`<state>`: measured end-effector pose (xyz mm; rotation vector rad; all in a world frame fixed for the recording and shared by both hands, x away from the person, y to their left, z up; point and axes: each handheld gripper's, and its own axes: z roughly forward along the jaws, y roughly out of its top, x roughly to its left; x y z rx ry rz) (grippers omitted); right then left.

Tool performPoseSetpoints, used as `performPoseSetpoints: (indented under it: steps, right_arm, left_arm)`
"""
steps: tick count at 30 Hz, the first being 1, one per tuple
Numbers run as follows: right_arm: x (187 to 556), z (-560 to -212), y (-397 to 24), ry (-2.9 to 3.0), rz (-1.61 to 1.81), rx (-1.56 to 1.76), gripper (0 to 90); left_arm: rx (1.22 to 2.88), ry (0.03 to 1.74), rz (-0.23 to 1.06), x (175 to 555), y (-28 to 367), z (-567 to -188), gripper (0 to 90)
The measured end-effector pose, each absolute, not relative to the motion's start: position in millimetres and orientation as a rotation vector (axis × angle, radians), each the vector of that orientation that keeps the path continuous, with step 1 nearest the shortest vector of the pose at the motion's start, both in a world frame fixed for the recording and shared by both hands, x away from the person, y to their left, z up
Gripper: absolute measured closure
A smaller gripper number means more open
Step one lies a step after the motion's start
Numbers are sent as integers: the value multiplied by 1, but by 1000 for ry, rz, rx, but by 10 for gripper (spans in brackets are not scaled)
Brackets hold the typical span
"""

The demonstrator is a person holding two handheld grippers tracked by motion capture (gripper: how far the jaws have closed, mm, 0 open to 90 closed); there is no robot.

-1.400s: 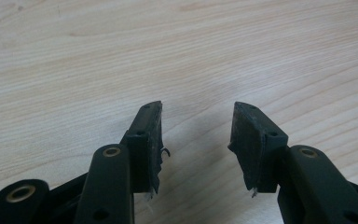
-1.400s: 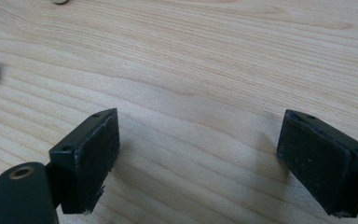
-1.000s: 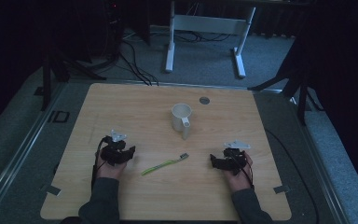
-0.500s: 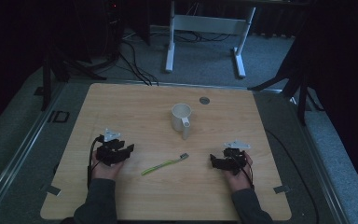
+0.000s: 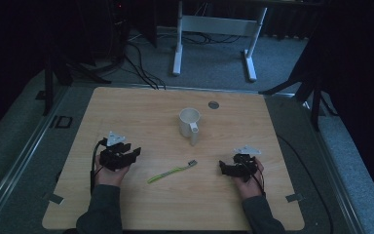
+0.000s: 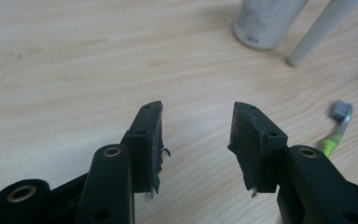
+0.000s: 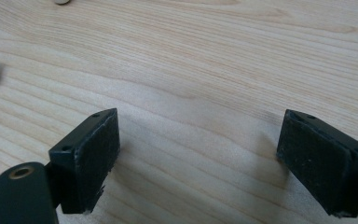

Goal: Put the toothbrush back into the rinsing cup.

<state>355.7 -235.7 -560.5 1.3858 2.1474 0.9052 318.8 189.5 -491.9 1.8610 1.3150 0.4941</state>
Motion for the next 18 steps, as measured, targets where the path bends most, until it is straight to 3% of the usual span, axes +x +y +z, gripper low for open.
performPoseSetpoints:
  steps: [18]
  right_arm:
    - [358, -560, -236, 2156, 909, 1377, 126]
  left_arm:
    - [1897, 1213, 465, 326, 191, -456, 540]
